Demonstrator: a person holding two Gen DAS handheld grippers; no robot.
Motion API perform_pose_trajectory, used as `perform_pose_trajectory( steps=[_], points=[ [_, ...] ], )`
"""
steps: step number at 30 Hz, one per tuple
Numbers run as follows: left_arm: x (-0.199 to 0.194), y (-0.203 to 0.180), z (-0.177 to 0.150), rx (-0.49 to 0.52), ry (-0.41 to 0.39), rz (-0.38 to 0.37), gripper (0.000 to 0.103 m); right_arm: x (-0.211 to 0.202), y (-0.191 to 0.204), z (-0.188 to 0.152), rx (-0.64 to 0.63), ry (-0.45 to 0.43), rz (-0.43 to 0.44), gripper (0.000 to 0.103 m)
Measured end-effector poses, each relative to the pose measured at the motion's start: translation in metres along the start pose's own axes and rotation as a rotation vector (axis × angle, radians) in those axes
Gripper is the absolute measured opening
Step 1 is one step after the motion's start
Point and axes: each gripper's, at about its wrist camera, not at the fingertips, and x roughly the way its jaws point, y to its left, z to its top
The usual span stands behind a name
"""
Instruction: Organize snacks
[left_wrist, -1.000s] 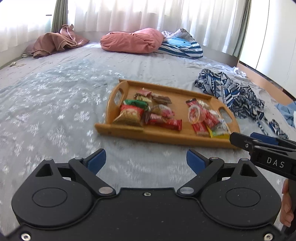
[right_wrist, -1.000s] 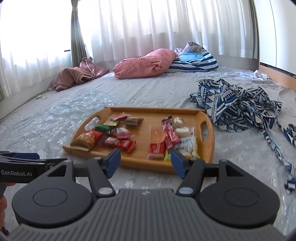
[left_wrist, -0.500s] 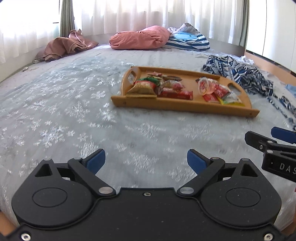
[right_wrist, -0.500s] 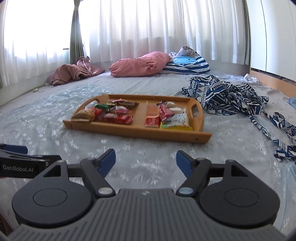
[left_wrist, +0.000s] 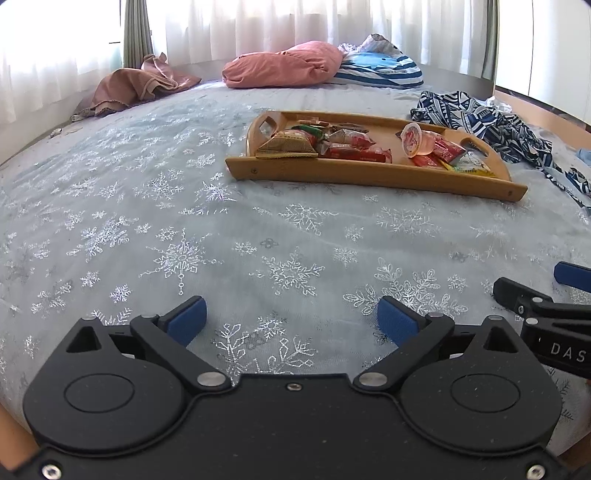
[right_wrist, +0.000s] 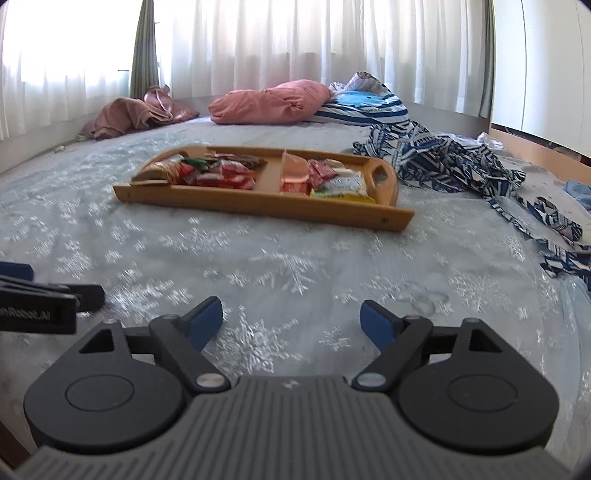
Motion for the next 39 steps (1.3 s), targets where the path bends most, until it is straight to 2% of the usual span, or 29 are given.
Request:
perform_pose_trajectory(
  steps=[4, 8, 11, 24, 39],
  points=[
    [0.0017, 0.0026, -0.0008, -0.032, 0.003, -0.010, 0.103, 0.0002, -0.0009, -0.0011, 0.009, -0.003, -0.002, 0.094],
    [0.0033, 0.0016, -0.0007, -0.024, 0.008, -0.006, 0.103, 0.0032, -0.0018, -0.0007, 0.004, 0.013, 0.016, 0.101],
    [0.0041, 0.0023, -0.0010, -0.028, 0.010, -0.007, 0.103, 0.0049, -0.0024, -0.0018, 0.001, 0.021, 0.031, 0.103],
    [0.0058, 0.0035, -0.0027, -0.062, 0.004, 0.000, 0.103, 0.0083, -0.0013, -0.0023, 0.000, 0.035, 0.021, 0.103],
    [0.0049, -0.0037, -0.0072, -0.052, -0.024, 0.032, 0.103, 0.0087, -0.0014, -0.0031, -0.003, 0.032, 0.022, 0.103]
  ],
)
